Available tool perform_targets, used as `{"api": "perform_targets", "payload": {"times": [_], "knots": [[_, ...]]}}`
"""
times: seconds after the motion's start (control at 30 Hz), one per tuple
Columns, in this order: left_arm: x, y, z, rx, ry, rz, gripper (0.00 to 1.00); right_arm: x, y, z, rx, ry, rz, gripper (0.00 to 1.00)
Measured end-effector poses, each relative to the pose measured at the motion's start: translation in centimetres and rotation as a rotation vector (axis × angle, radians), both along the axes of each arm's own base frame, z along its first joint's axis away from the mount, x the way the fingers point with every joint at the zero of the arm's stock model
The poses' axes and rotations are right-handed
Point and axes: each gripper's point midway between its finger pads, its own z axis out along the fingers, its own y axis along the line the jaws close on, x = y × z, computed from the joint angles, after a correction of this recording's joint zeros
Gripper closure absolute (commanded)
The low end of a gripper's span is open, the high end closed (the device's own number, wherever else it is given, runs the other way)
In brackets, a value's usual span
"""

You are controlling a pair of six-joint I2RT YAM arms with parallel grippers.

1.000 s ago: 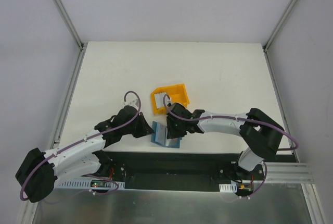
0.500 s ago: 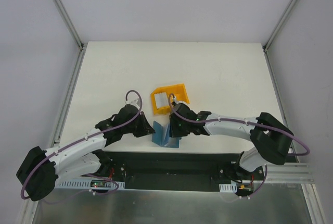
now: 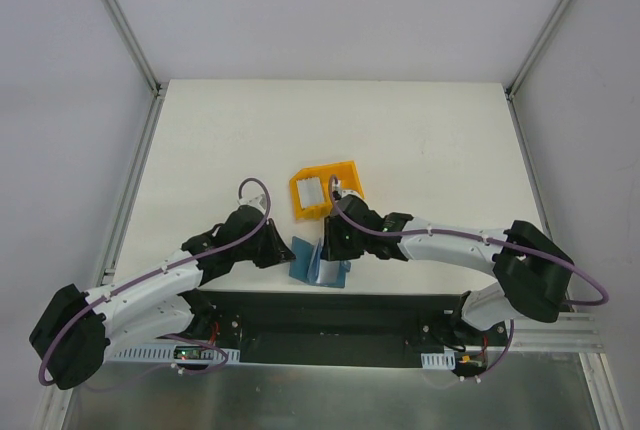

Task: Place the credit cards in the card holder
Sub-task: Turn over the card slot in the card holder.

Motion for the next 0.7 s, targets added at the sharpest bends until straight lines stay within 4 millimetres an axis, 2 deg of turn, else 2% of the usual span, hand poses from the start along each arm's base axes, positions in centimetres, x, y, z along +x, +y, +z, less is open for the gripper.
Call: {"api": "perform_targets", "payload": {"times": [0.2, 0.7], "knots": [[0.0, 0.0, 0.0, 0.000, 0.001, 0.001, 1.00, -0.2, 0.4, 0.2, 0.021, 0.010, 0.011, 0.56], [0.0, 0.1, -0.1, 0.004, 0.001, 0.004, 1.00, -0.3, 1.0, 1.1, 0.064, 0.009, 0.018, 0.55]]}}
